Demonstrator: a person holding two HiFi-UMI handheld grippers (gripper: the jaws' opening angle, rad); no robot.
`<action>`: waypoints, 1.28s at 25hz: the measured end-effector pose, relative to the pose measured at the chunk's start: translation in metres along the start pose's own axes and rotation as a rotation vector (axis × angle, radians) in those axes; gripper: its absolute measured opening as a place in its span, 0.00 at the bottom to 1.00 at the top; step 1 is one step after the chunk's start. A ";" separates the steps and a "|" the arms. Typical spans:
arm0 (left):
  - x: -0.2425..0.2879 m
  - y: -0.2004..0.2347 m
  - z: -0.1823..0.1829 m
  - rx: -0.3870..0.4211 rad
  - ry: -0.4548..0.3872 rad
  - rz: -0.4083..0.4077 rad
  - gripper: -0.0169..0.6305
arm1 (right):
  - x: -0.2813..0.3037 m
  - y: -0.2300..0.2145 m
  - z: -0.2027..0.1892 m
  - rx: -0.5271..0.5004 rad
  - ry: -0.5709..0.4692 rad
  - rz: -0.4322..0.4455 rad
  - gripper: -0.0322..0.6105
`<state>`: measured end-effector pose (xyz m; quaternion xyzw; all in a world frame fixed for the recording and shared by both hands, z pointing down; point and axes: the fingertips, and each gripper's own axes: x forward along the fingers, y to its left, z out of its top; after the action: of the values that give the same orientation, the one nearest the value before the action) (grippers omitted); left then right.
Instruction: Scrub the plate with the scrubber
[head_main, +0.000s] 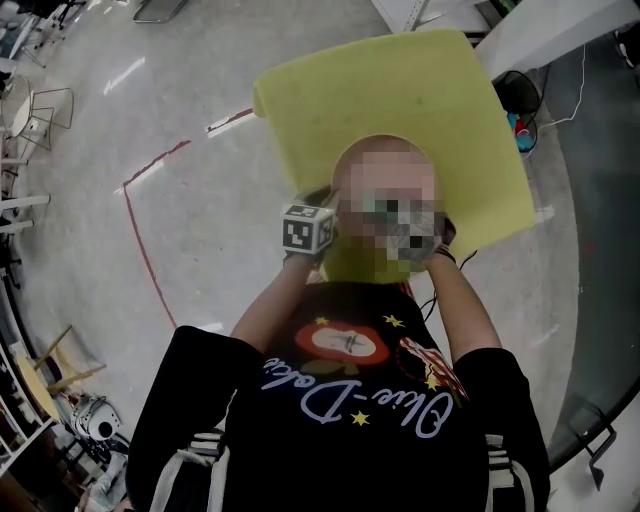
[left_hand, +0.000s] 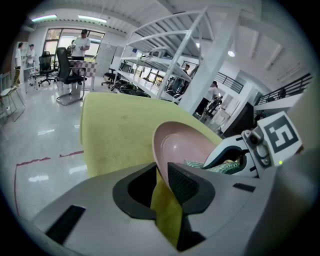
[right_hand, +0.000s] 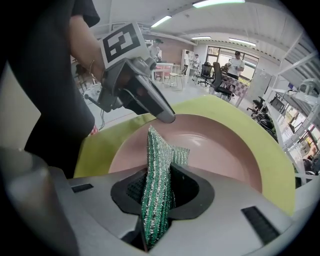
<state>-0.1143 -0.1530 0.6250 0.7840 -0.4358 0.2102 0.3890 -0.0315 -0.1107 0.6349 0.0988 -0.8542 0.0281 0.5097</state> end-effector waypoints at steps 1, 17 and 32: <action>0.000 0.000 0.000 0.005 0.002 0.001 0.11 | 0.000 0.003 0.001 0.005 0.000 0.004 0.15; 0.001 -0.002 0.005 0.014 0.010 -0.004 0.11 | -0.006 0.036 0.010 0.090 -0.022 0.051 0.15; 0.018 -0.015 0.003 -0.009 -0.003 0.075 0.10 | -0.043 -0.100 -0.004 0.000 -0.113 -0.192 0.15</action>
<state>-0.0920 -0.1602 0.6290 0.7655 -0.4666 0.2215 0.3838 0.0113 -0.2024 0.5936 0.1819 -0.8682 -0.0265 0.4609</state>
